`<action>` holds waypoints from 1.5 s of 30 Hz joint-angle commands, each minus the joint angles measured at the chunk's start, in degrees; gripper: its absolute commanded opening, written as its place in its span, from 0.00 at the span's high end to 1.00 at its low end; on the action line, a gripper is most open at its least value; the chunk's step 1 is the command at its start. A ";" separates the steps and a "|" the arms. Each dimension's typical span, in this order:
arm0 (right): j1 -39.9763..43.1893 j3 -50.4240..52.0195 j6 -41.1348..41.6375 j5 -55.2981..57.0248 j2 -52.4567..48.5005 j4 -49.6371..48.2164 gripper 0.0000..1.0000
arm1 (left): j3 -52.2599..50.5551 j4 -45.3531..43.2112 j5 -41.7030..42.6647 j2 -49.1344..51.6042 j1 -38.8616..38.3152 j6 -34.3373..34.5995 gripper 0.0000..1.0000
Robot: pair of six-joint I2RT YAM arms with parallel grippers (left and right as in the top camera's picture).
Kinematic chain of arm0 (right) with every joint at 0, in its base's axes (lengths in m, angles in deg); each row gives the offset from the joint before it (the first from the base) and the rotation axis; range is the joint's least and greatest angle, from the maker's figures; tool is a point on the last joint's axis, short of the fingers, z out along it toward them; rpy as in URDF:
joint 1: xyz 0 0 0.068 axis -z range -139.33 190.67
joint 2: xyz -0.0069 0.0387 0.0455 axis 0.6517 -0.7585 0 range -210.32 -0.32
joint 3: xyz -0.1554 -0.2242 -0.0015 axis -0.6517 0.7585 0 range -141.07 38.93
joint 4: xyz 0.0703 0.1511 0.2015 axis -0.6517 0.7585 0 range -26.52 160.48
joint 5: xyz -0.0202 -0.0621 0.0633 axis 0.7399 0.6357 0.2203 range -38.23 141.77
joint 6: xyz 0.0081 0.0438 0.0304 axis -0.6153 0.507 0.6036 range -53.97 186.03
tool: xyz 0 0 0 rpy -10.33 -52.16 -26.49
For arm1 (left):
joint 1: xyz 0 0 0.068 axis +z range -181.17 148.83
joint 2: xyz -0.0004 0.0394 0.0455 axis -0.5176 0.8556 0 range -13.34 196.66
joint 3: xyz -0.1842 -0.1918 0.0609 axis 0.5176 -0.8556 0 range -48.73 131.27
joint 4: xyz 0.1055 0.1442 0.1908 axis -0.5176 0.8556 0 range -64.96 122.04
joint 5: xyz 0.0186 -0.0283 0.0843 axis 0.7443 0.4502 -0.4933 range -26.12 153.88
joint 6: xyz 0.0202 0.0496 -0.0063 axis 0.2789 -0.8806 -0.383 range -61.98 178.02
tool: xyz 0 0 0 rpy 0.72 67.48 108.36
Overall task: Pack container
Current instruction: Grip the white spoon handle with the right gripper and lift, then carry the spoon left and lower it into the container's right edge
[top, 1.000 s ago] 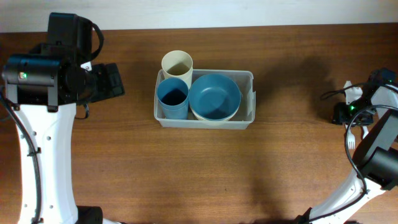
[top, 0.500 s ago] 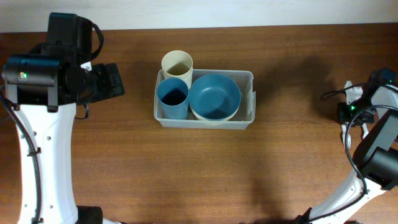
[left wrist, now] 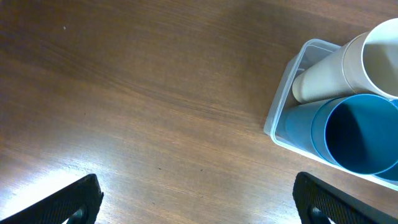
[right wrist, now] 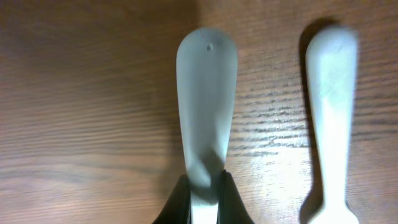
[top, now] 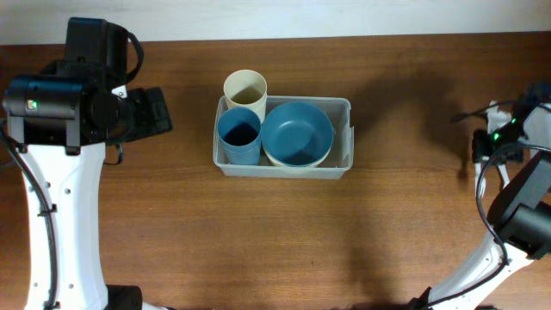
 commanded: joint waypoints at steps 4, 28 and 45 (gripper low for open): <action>-5.60 -14.43 5.29 -5.11 0.15 8.46 0.96 | -0.07 0.07 -0.81 0.52 0.20 0.79 0.00; -42.80 -35.76 23.67 -7.10 -0.15 24.57 0.96 | -0.07 0.04 -0.81 0.52 0.20 0.79 0.00; -43.98 -22.75 35.36 -6.10 -0.20 19.23 0.96 | -0.07 0.07 -0.81 0.52 0.20 0.79 0.00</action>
